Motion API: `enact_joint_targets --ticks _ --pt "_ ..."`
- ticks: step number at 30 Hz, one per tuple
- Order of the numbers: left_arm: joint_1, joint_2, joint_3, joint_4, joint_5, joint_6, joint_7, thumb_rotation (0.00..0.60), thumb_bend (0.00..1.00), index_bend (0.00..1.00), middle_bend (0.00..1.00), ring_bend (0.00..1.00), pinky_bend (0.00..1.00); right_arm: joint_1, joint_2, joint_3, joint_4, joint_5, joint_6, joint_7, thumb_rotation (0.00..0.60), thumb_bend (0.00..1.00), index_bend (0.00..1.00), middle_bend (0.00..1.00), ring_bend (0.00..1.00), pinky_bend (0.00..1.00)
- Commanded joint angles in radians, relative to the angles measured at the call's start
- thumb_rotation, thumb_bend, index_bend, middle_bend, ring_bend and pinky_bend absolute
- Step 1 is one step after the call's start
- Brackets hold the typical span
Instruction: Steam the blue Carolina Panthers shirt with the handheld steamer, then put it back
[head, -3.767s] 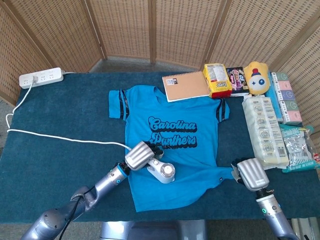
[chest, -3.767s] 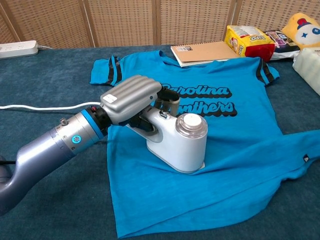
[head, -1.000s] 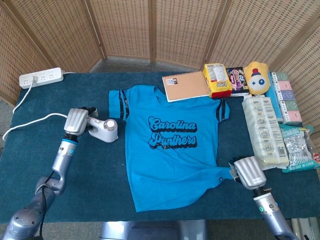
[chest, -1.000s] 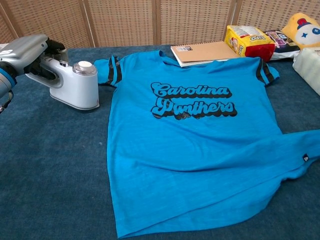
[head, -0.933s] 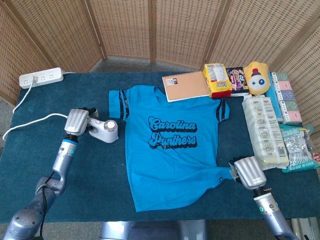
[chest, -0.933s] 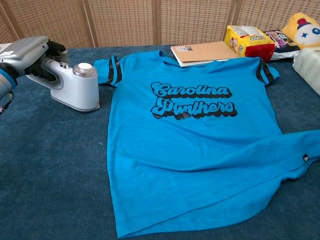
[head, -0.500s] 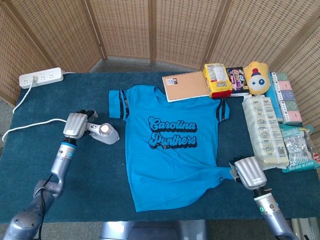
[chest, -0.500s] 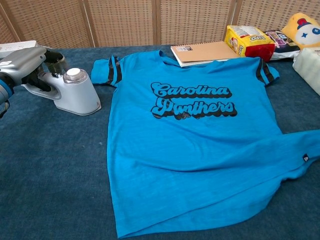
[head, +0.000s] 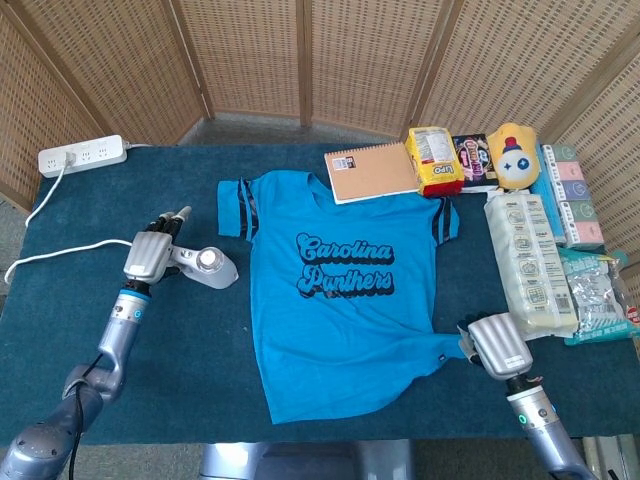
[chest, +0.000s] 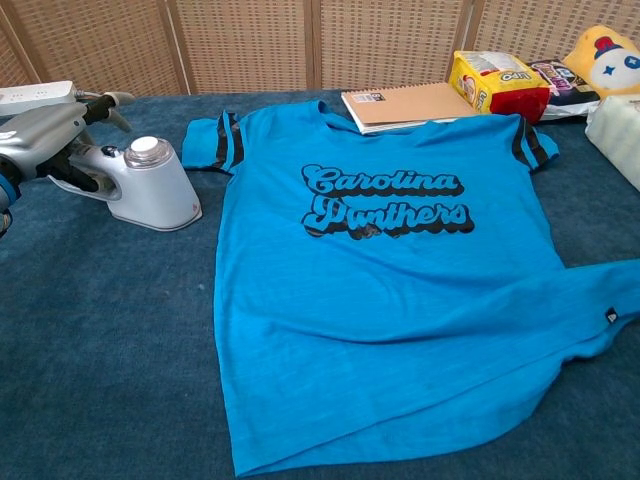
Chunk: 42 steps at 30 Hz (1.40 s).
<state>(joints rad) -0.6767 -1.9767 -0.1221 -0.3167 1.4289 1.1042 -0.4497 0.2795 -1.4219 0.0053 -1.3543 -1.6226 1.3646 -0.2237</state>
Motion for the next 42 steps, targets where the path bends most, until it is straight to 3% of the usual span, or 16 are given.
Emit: enact_joint_targets --ticks 1,14,27,36,42 --pt "0.007 0.006 0.000 -0.011 0.001 0.012 0.005 0.600 0.26 0.00 0.18 0.11 0.26 0.000 0.000 0.000 -0.001 -0.001 0.001 0.000 0.600 0.36 0.76 0.70 0.71 0.78" --pt "0.045 0.053 0.005 -0.093 0.013 0.094 0.012 0.599 0.26 0.00 0.15 0.07 0.23 0.001 0.002 0.001 -0.008 -0.006 0.006 -0.003 0.600 0.36 0.76 0.70 0.71 0.78" --pt "0.136 0.235 0.026 -0.411 0.025 0.182 0.082 0.599 0.26 0.00 0.15 0.07 0.23 -0.013 0.012 -0.004 -0.027 -0.017 0.034 -0.006 0.600 0.36 0.75 0.70 0.70 0.78" --pt "0.218 0.385 0.041 -0.682 0.024 0.252 0.163 0.599 0.26 0.00 0.15 0.07 0.23 -0.039 0.045 -0.018 -0.065 0.000 0.037 -0.010 0.600 0.35 0.49 0.54 0.57 0.66" --pt "0.291 0.512 0.052 -0.902 0.030 0.330 0.218 0.599 0.26 0.00 0.15 0.07 0.23 -0.066 0.089 -0.020 -0.104 -0.007 0.082 0.014 0.600 0.35 0.43 0.48 0.49 0.57"
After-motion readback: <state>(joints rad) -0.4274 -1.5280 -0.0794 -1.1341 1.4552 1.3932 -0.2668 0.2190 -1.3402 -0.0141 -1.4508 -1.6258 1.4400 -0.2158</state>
